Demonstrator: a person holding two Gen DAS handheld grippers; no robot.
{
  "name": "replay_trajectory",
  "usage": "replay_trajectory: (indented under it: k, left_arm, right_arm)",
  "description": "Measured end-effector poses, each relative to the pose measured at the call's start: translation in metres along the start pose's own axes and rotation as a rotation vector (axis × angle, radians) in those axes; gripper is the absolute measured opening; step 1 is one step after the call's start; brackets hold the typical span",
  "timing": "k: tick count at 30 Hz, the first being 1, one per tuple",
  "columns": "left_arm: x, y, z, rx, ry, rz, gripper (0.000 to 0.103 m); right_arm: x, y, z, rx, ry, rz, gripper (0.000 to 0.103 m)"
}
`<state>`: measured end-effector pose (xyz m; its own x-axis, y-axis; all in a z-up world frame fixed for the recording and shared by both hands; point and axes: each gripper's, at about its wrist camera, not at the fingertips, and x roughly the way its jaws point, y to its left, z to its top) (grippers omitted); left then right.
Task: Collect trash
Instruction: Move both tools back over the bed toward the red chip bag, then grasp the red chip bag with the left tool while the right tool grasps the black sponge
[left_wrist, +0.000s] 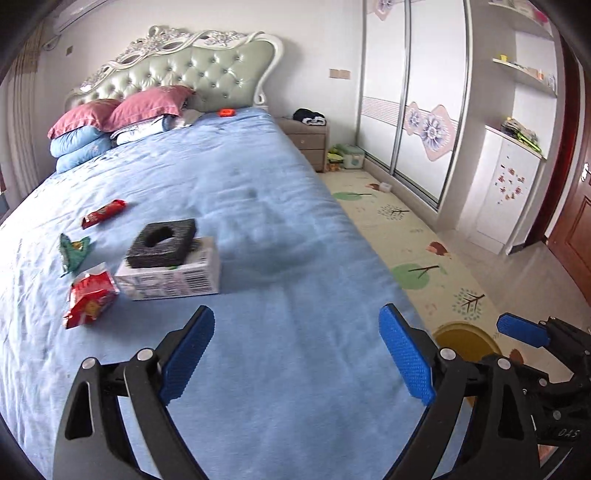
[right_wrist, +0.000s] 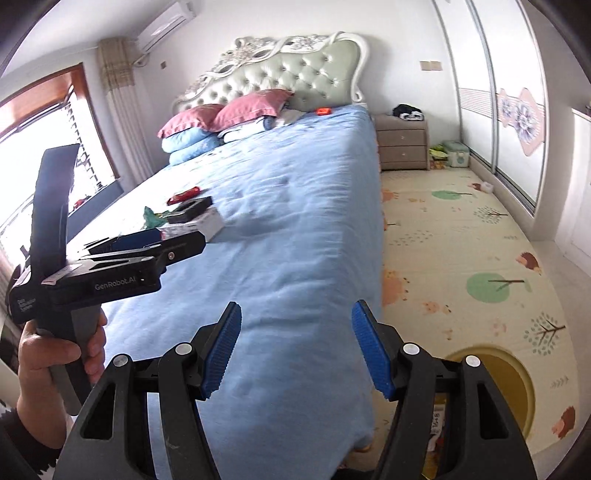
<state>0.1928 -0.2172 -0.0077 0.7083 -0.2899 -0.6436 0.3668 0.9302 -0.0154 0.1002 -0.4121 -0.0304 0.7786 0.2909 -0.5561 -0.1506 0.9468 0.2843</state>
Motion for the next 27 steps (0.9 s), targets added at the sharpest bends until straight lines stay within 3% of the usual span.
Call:
replay_trajectory:
  k: [10, 18, 27]
  left_arm:
    - [-0.003, 0.117, -0.010, -0.138, 0.018, 0.134, 0.090]
    - [0.010, 0.174, -0.009, -0.193, 0.042, 0.180, 0.090]
    - [0.046, 0.197, -0.006, -0.174, 0.119, 0.150, 0.090]
  right_arm:
    - [0.065, 0.108, 0.047, -0.162, 0.059, 0.139, 0.061]
    - [0.110, 0.135, 0.068, -0.176, 0.112, 0.159, 0.061]
    - [0.157, 0.150, 0.115, -0.169, 0.141, 0.131, 0.061]
